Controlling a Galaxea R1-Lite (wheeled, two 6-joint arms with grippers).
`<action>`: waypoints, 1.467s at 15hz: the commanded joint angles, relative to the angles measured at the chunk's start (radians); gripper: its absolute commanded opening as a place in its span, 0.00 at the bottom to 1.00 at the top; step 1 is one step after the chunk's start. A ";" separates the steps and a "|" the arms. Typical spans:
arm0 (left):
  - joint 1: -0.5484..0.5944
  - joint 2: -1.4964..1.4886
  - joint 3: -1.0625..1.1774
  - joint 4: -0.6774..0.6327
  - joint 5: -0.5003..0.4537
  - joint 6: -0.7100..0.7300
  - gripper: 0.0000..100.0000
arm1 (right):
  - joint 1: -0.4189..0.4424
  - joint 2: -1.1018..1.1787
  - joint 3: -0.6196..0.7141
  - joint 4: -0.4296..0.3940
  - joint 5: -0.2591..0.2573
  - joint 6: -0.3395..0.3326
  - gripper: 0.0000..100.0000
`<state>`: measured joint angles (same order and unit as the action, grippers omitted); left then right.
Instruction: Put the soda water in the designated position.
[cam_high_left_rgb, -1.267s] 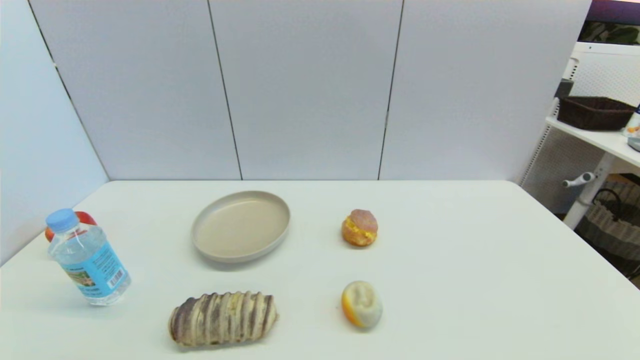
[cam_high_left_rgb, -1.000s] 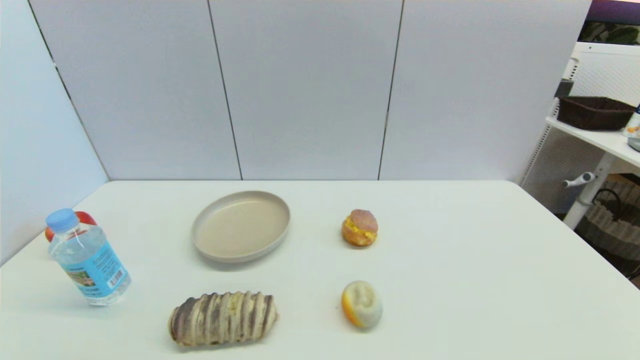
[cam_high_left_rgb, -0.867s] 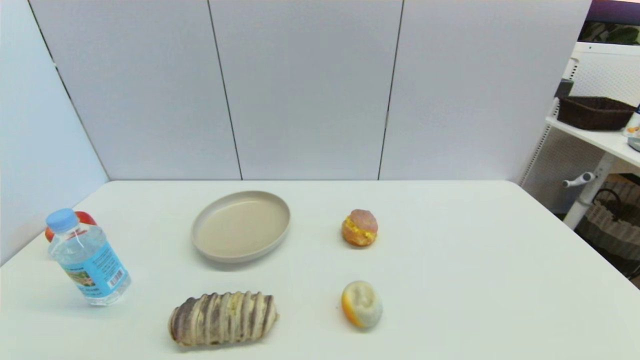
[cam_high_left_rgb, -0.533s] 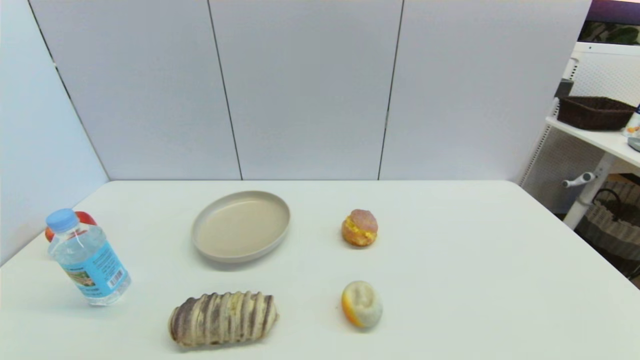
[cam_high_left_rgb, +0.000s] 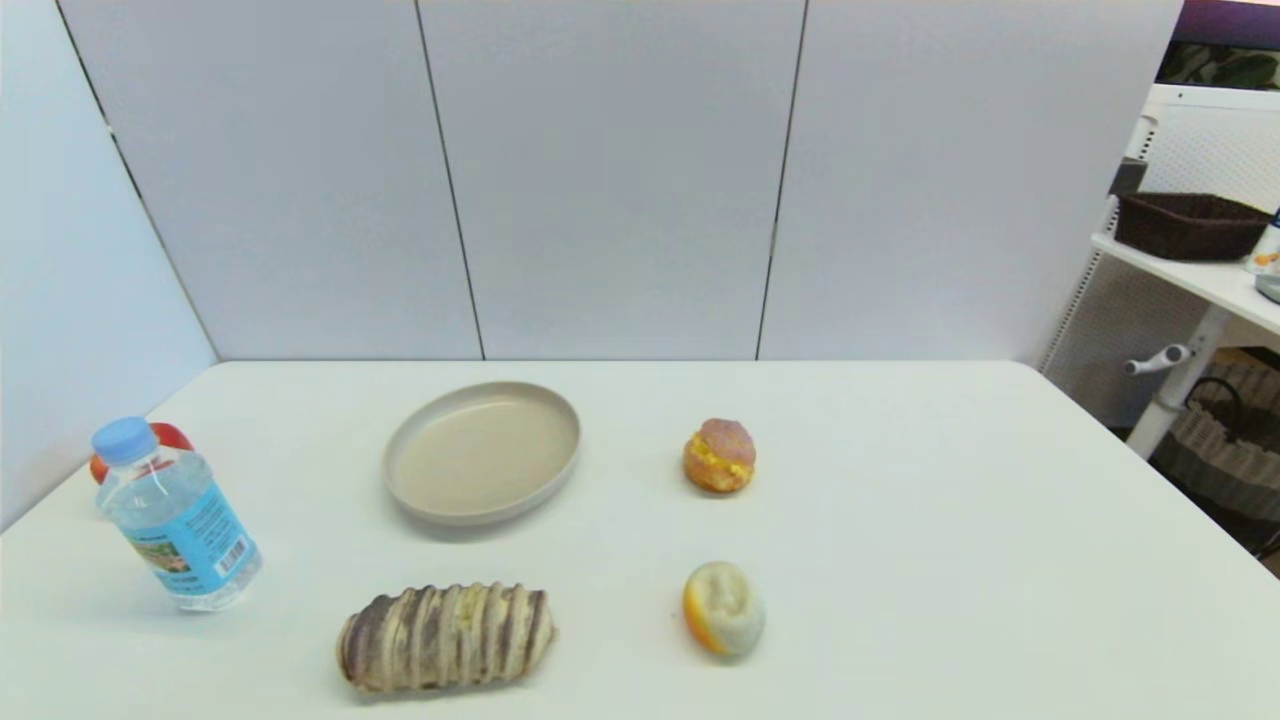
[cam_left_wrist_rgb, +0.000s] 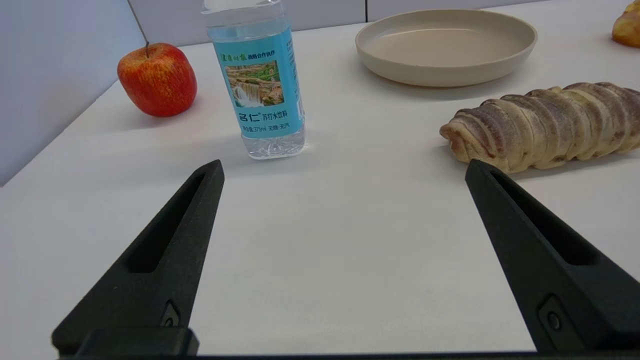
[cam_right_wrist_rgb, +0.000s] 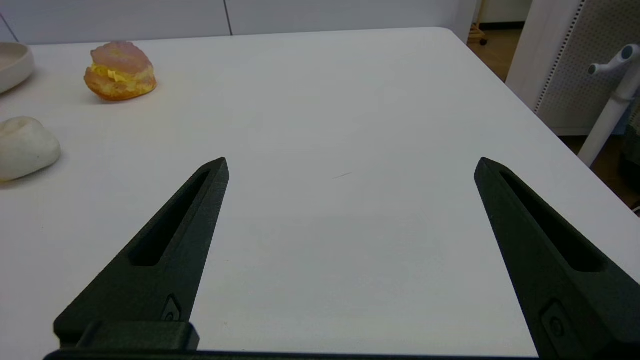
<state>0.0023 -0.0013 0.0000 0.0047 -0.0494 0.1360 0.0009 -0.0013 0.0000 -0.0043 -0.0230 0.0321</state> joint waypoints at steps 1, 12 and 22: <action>-0.001 0.001 0.000 0.000 -0.001 0.004 1.00 | -0.001 0.001 0.002 0.000 0.000 0.000 1.00; 0.042 0.575 -0.607 -0.008 0.020 0.014 1.00 | 0.001 0.001 0.002 0.000 0.000 0.000 1.00; 0.331 1.024 -0.907 -0.124 -0.236 0.013 1.00 | 0.001 -0.002 0.002 0.000 0.000 0.000 1.00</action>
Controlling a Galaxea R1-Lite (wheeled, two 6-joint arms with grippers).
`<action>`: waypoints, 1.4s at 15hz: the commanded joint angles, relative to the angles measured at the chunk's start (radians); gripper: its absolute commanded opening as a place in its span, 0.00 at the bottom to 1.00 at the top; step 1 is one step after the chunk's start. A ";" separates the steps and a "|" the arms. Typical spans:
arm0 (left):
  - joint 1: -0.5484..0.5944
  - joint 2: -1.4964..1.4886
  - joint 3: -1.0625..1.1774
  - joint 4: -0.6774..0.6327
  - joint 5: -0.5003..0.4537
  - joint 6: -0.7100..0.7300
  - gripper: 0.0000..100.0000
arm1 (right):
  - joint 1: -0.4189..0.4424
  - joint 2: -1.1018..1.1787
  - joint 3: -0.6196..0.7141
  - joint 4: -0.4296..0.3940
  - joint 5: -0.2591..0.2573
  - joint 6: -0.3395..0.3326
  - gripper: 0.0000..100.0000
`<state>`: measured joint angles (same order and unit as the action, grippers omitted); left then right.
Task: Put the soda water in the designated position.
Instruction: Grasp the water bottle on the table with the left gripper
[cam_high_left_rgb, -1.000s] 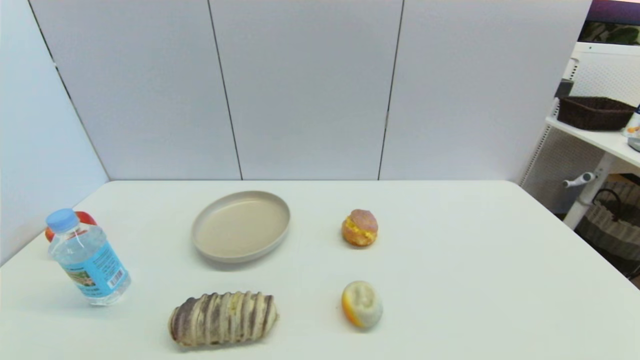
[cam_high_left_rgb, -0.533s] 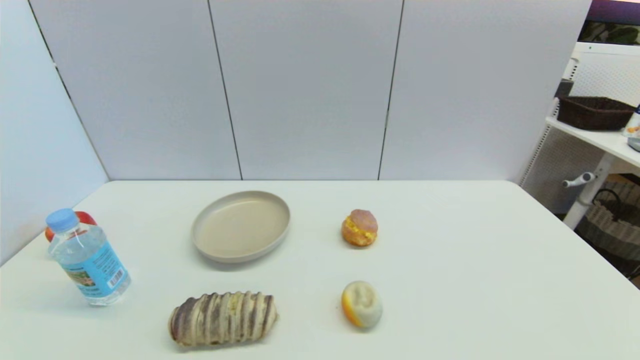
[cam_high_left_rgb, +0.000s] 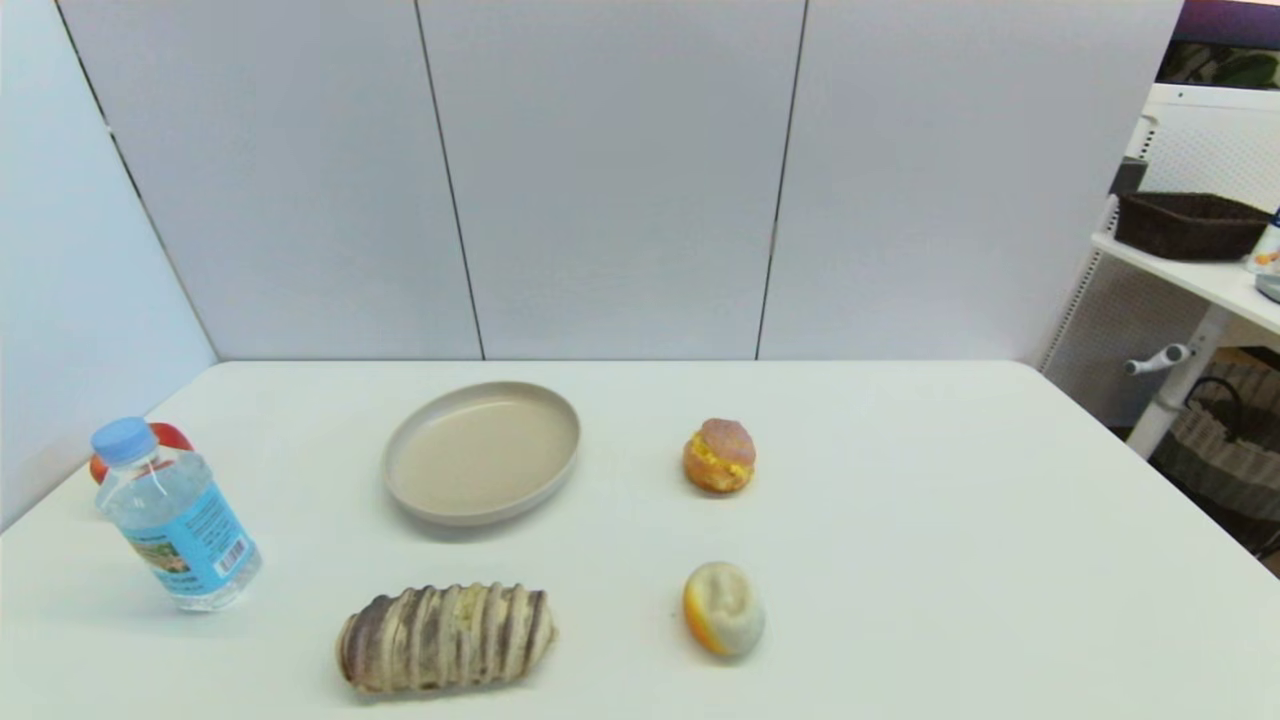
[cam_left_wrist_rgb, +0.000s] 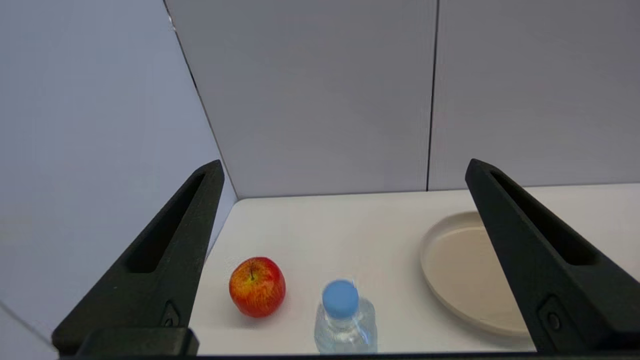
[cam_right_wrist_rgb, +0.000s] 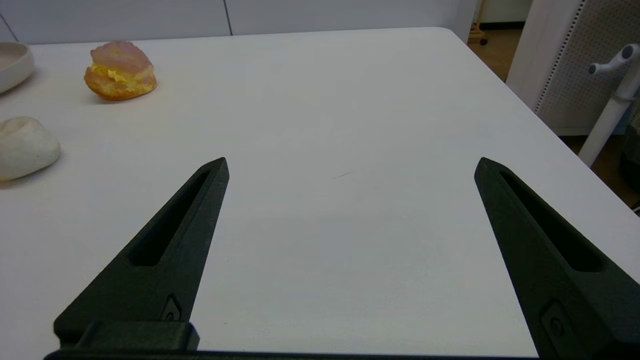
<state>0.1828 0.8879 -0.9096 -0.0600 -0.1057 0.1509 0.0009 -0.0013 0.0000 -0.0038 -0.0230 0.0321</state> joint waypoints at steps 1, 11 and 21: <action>0.210 0.140 0.046 -0.095 -0.278 -0.002 1.00 | 0.001 0.001 0.000 -0.001 0.000 0.000 1.00; 0.251 0.253 0.609 -0.647 -0.442 -0.010 1.00 | -0.001 0.001 0.002 -0.001 0.000 0.000 1.00; 0.270 0.600 0.727 -1.017 -0.440 -0.008 1.00 | 0.001 0.001 0.002 -0.001 0.000 0.000 1.00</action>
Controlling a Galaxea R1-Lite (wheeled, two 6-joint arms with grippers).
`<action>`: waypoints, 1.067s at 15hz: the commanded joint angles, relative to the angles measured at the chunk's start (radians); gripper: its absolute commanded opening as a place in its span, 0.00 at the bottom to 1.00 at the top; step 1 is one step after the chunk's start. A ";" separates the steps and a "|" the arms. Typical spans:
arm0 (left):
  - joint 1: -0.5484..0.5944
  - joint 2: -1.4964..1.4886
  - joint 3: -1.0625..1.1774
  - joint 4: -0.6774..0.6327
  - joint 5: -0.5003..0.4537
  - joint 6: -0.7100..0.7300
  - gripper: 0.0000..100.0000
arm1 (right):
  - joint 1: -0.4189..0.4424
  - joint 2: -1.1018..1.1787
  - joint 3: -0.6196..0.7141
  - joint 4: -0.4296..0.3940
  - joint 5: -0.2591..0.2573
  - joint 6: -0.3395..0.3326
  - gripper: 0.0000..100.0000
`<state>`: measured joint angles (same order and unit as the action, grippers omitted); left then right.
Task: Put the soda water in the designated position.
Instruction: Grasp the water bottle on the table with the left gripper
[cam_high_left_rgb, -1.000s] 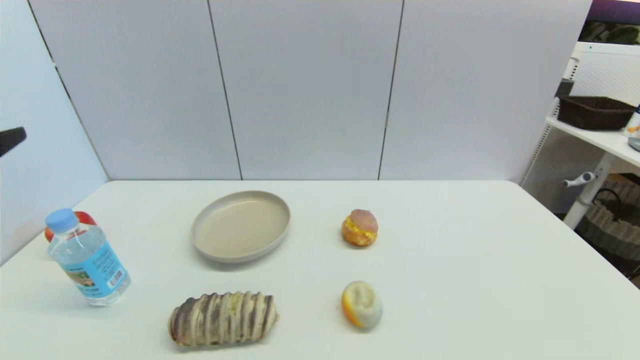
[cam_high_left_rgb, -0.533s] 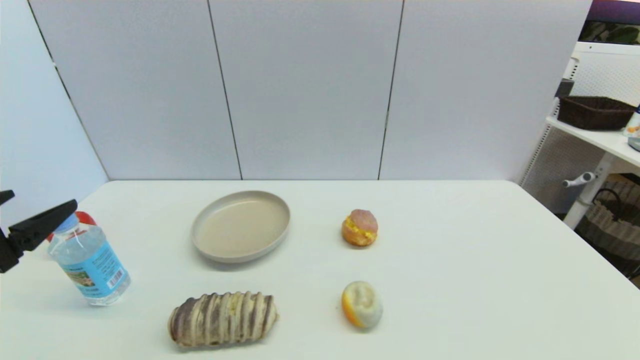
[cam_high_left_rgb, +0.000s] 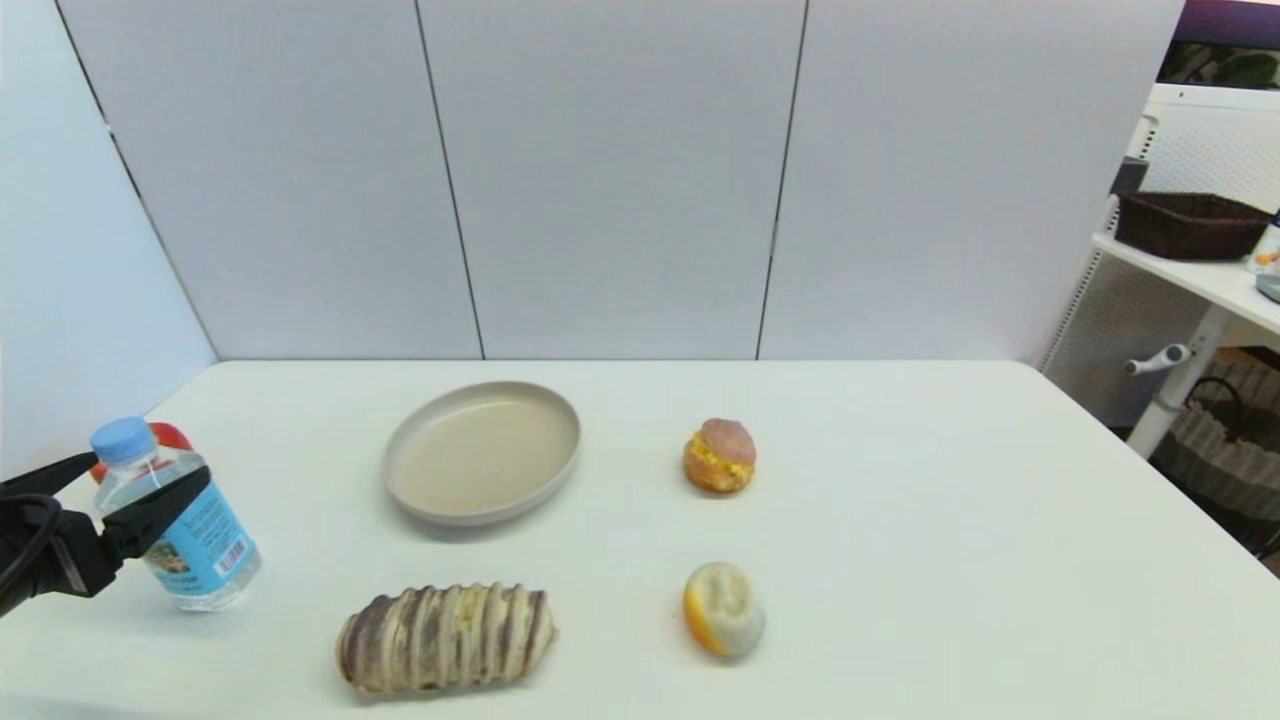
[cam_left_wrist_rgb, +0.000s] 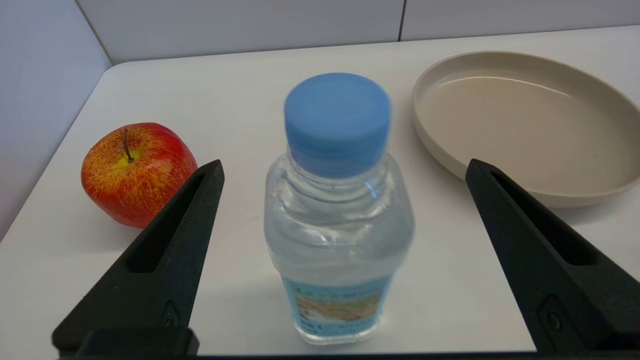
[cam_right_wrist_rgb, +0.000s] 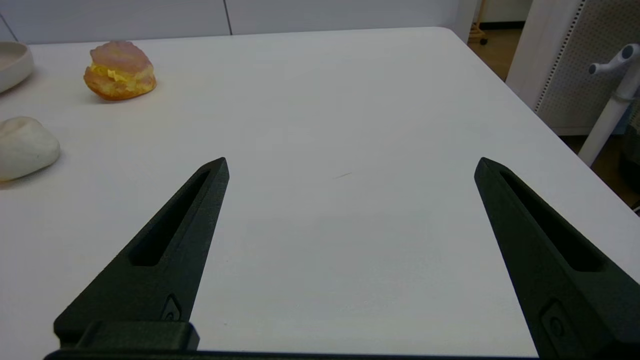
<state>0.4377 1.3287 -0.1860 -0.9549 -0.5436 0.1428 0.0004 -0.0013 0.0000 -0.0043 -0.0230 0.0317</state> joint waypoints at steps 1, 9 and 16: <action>0.016 0.182 0.005 -0.145 -0.002 -0.003 1.00 | 0.001 0.001 0.000 0.001 0.000 0.001 1.00; 0.012 0.294 0.072 -0.318 -0.007 -0.008 1.00 | 0.000 0.001 0.002 0.000 0.000 0.001 1.00; 0.009 0.291 0.092 -0.352 -0.064 -0.031 0.00 | 0.001 0.001 0.002 0.000 0.000 0.001 1.00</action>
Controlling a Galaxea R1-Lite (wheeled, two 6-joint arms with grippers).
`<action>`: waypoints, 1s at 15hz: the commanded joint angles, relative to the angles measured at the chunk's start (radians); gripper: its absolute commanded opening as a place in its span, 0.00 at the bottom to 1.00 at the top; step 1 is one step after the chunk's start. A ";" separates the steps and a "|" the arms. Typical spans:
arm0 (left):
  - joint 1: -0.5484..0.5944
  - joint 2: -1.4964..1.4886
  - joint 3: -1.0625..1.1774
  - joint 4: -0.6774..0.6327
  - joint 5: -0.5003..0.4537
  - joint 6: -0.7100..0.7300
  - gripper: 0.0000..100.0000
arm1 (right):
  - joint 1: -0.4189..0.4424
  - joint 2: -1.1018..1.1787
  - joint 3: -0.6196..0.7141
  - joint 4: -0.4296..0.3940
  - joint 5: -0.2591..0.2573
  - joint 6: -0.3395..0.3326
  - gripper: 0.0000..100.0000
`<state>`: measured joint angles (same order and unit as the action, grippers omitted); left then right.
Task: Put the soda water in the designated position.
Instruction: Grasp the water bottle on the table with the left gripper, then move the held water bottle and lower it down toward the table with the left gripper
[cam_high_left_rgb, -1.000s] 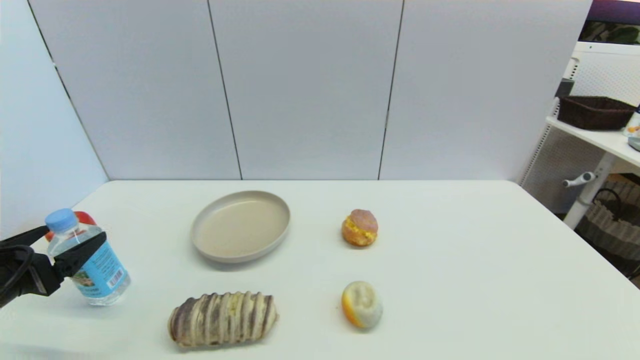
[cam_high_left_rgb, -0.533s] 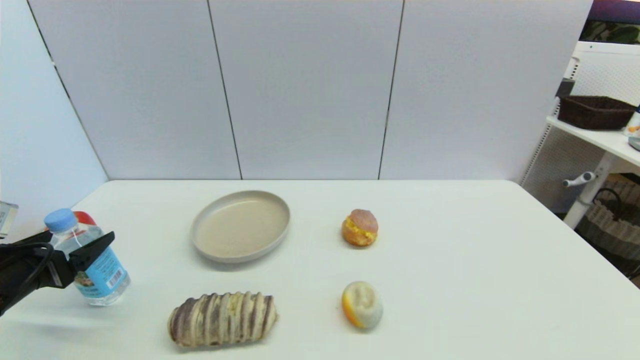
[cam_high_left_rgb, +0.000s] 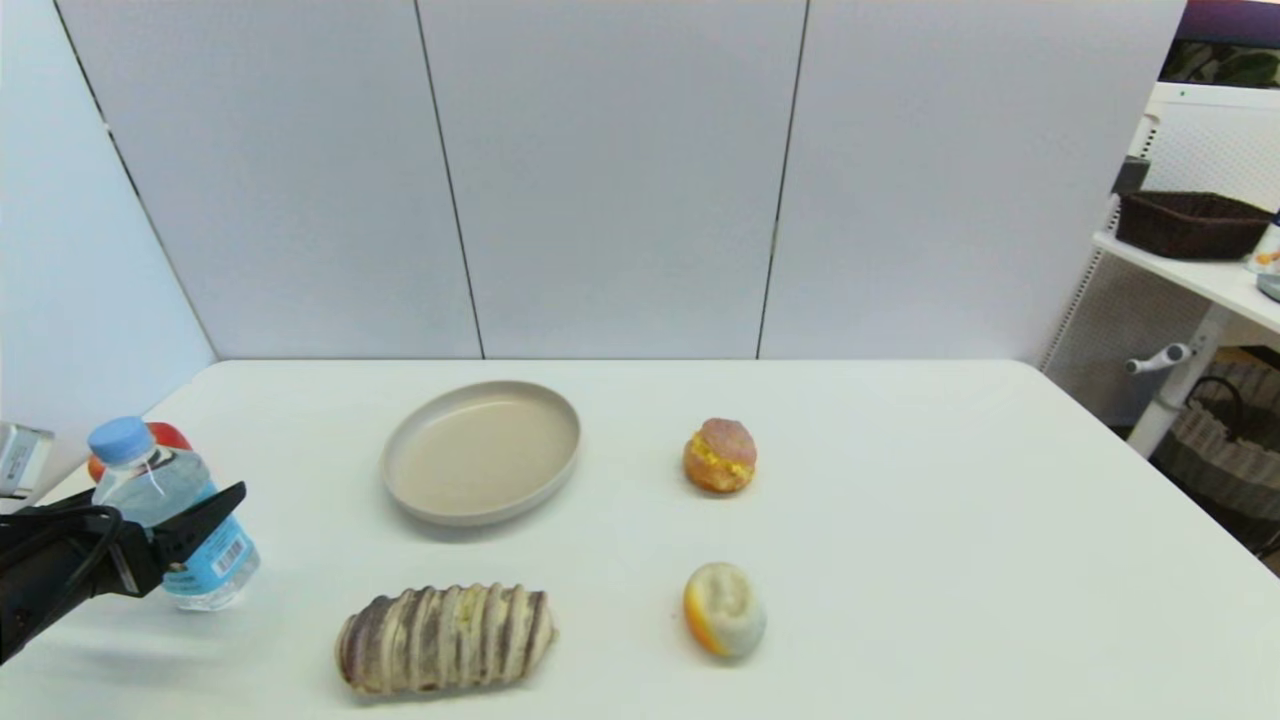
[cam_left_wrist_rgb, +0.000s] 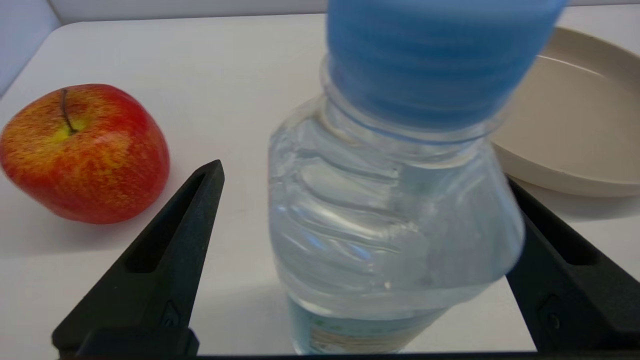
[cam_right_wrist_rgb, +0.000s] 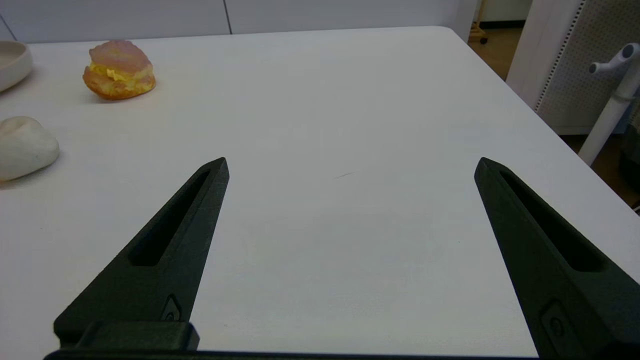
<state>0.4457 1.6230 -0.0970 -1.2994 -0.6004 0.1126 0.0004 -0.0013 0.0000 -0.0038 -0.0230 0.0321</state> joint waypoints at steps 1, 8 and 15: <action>0.001 -0.005 0.003 -0.008 -0.007 -0.001 0.00 | 0.001 0.001 0.002 0.001 0.000 0.000 1.00; 0.001 -0.002 0.002 -0.008 -0.007 -0.004 0.00 | 0.001 0.001 0.000 -0.001 0.000 0.000 1.00; -0.036 -0.097 -0.107 0.003 -0.013 -0.002 0.00 | 0.000 0.001 0.002 -0.001 0.000 0.000 1.00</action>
<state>0.4372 1.5870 -0.1485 -1.2968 -0.6081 0.1111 0.0009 -0.0013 0.0000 -0.0043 -0.0230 0.0317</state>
